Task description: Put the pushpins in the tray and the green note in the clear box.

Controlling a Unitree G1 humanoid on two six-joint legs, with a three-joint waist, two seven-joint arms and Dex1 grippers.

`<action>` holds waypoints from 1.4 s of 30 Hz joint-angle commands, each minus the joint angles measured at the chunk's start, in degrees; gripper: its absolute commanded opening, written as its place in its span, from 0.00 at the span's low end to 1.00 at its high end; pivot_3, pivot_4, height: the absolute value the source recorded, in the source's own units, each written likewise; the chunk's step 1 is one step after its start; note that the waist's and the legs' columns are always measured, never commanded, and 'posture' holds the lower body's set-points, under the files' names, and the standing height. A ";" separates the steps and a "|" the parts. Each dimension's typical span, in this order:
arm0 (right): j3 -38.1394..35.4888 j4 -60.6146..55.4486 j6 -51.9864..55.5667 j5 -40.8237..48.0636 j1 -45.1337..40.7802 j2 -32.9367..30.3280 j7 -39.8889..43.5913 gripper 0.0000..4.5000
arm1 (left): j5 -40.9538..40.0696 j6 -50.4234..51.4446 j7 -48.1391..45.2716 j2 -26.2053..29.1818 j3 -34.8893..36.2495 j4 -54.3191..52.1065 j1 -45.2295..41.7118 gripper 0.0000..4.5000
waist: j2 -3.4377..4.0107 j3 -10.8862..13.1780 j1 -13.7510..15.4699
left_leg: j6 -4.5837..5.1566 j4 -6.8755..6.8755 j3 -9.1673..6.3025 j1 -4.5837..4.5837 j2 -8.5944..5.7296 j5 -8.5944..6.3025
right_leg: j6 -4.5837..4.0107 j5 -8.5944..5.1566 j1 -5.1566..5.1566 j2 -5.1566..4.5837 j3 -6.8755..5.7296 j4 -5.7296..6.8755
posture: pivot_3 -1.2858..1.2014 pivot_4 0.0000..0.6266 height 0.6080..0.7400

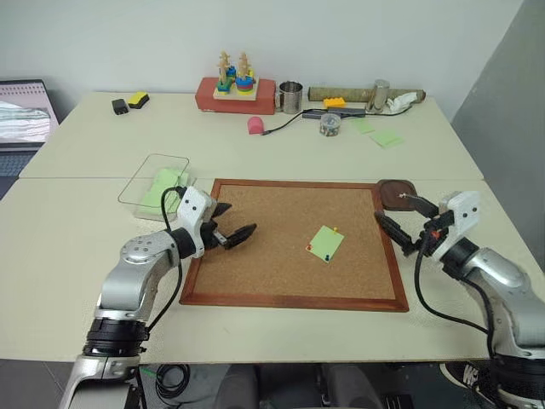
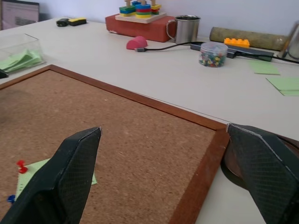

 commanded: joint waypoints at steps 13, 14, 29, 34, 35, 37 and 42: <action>5.70 0.28 -0.49 -2.05 -1.21 0.11 1.89 1.00 | -8.00 6.54 -2.50 -0.11 0.54 -10.12 1.63 0.77 | 0.00 0.00 0.27 | 0.00 -0.01 0.02 -0.03 0.00 0.00 | 0.02 -0.01 -0.04 -0.01 0.04 -0.01 | 0.52 0.24 1.00; 6.21 0.39 -0.41 -2.12 -1.66 0.30 1.92 1.00 | -8.11 6.77 -2.50 -0.16 0.18 -10.71 1.81 0.73 | 0.00 0.00 0.27 | 0.00 -0.01 0.01 -0.02 0.00 0.00 | 0.02 -0.01 -0.04 0.00 0.03 -0.01 | 0.52 0.24 1.00; 14.36 6.55 -2.45 -7.58 -7.22 4.88 0.11 1.00 | -5.16 5.27 -2.50 -0.61 -5.93 -12.79 4.65 0.08 | 0.00 0.00 0.29 | 0.00 0.01 0.02 -0.01 0.00 0.00 | 0.02 -0.01 -0.03 0.00 0.05 0.00 | 0.52 0.24 1.00; 15.37 8.14 -3.15 -9.29 -8.21 6.19 -0.49 1.00 | -3.68 4.75 -3.03 -0.37 -8.19 -12.32 5.64 0.01 | 0.00 0.00 0.29 | 0.00 0.00 0.02 -0.02 0.00 0.00 | -0.01 0.01 -0.04 0.00 0.05 -0.02 | 0.52 0.24 1.00; 15.54 8.28 -3.16 -9.62 -8.35 6.46 -0.63 1.00 | -3.16 4.44 -3.20 -0.20 -8.76 -12.11 5.91 0.01 | 0.00 0.00 0.29 | 0.00 0.00 0.03 -0.02 0.00 0.00 | -0.01 0.01 -0.04 0.00 0.06 -0.01 | 0.52 0.24 1.00; 15.94 8.36 -3.13 -10.25 -8.52 7.06 -1.01 1.00 | -2.75 4.05 -3.74 -0.07 -9.47 -11.74 6.37 0.01 | 0.00 0.00 0.28 | 0.00 0.00 0.02 -0.01 0.00 0.00 | 0.01 -0.01 -0.04 0.01 0.05 0.00 | 0.52 0.24 1.00; 16.49 8.77 -2.99 -11.34 -8.84 8.24 -1.71 1.00 | 0.17 5.27 -2.16 -0.22 -11.76 -9.10 5.38 0.01 | 0.00 0.00 0.29 | 0.00 -0.01 0.02 -0.02 0.00 0.00 | 0.01 -0.01 -0.04 0.01 0.04 -0.01 | 0.52 0.24 1.00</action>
